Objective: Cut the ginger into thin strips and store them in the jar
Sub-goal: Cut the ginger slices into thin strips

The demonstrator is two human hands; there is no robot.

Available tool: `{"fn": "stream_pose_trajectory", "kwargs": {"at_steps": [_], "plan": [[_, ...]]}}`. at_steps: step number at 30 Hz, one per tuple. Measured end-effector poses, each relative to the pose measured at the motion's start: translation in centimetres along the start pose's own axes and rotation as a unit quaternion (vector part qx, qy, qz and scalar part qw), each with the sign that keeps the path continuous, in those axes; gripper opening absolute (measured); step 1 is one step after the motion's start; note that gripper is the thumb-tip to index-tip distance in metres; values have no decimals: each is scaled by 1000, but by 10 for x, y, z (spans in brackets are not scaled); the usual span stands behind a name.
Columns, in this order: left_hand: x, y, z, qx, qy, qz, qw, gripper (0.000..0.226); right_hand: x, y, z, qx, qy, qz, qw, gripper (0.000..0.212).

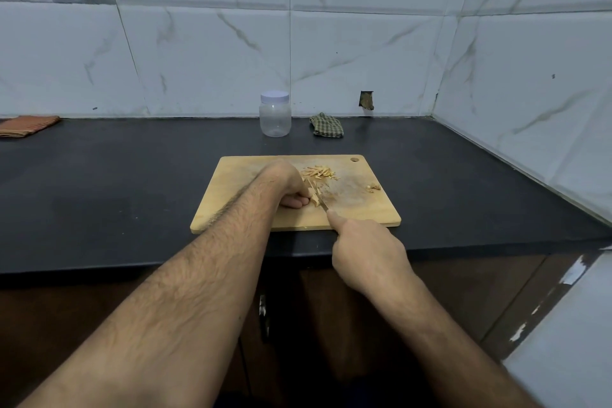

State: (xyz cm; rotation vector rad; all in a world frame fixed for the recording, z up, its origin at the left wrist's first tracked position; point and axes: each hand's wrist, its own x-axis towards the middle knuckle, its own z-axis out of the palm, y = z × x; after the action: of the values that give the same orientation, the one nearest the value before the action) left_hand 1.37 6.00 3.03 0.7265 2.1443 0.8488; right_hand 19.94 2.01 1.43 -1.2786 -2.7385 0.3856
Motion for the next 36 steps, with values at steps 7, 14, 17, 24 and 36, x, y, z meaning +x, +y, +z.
{"fn": "stream_pose_trajectory", "kwargs": {"at_steps": [7,14,17,24,36], "plan": [[-4,7,-3,41,-13,-20,999,9,12,-4,-6,9,-1,24,1000,71],[0,6,-3,40,-17,-27,999,12,19,-5,-10,34,25,17,999,64],[1,6,-2,36,-17,-31,999,13,19,-3,-9,38,22,14,999,61],[5,8,3,46,8,-6,999,12,17,2,-17,50,16,3,999,63],[1,3,4,21,16,7,1000,16,40,-2,-12,18,9,8,1000,68]]}}
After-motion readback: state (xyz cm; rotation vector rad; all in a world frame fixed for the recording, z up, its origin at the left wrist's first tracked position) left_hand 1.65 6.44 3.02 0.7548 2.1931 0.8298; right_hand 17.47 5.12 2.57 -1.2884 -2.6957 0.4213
